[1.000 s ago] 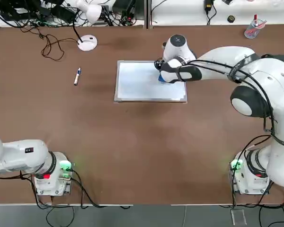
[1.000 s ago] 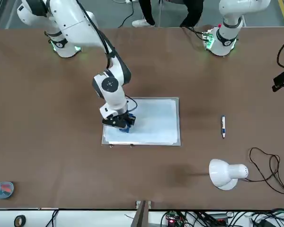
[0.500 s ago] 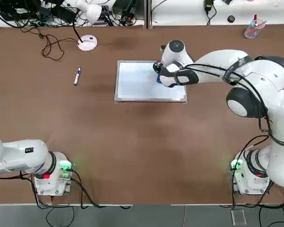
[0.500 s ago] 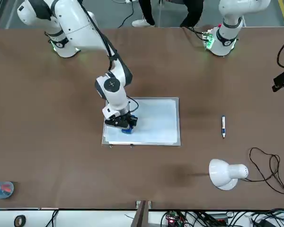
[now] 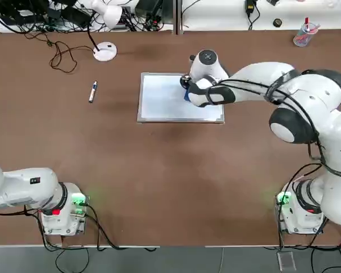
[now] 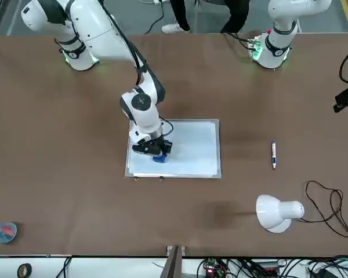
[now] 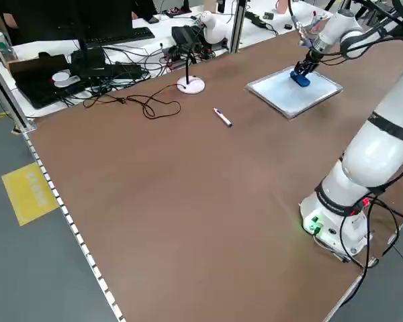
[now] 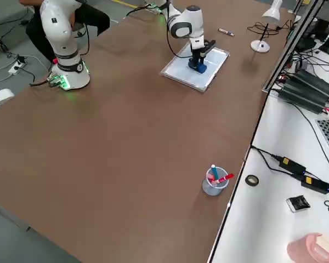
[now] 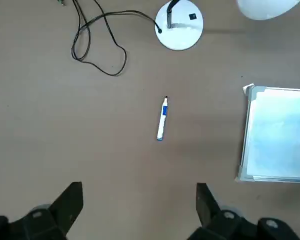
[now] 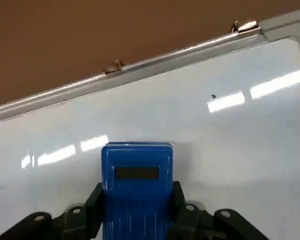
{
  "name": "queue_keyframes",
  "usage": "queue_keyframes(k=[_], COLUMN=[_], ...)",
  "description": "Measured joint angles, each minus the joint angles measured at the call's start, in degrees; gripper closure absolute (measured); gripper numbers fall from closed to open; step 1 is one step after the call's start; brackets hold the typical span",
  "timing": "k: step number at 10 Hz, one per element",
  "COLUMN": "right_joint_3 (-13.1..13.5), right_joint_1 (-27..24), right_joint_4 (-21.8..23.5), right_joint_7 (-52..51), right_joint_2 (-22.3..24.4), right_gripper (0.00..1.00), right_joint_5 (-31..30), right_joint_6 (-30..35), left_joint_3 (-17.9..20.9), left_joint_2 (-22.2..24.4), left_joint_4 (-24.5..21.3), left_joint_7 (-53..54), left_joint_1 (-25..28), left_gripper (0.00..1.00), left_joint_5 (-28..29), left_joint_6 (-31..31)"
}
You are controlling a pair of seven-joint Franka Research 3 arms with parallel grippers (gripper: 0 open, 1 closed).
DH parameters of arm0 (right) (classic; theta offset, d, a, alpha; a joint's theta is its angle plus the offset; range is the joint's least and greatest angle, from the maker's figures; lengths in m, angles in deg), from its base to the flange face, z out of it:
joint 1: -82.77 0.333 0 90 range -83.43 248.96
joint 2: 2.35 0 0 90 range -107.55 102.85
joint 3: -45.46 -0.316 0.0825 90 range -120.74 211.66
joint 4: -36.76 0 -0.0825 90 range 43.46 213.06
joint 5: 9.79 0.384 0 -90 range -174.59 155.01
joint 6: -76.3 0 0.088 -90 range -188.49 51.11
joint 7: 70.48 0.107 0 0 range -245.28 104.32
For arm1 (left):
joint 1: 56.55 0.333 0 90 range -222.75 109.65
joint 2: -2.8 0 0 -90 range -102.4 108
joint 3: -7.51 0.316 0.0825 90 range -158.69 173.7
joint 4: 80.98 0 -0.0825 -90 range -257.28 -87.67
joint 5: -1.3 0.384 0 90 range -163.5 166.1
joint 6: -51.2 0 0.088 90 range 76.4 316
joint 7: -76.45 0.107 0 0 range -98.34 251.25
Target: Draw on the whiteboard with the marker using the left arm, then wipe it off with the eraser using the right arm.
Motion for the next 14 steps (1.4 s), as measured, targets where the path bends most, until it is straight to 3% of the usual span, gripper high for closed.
queue_keyframes(k=[7, 14], right_joint_3=[0.7, 1.5], right_joint_1=[5.4, 7.4], right_joint_4=[-6.9, -8.4], right_joint_7=[8.8, 11.0], right_joint_2=[-4.6, -5.5], right_gripper=[0.44, 0.44], right_joint_5=[-0.2, -0.2], right_joint_6=[-0.4, -0.2], left_joint_3=[-0.1, -0.1], left_joint_2=[0.0, -0.1], left_joint_4=[0.1, 0.1], left_joint_7=[0.0, 0.0], left_joint_1=[-0.1, -0.1], left_gripper=[0.00, 0.00], left_joint_5=[0.0, 0.0], left_joint_6=[0.1, 0.2])
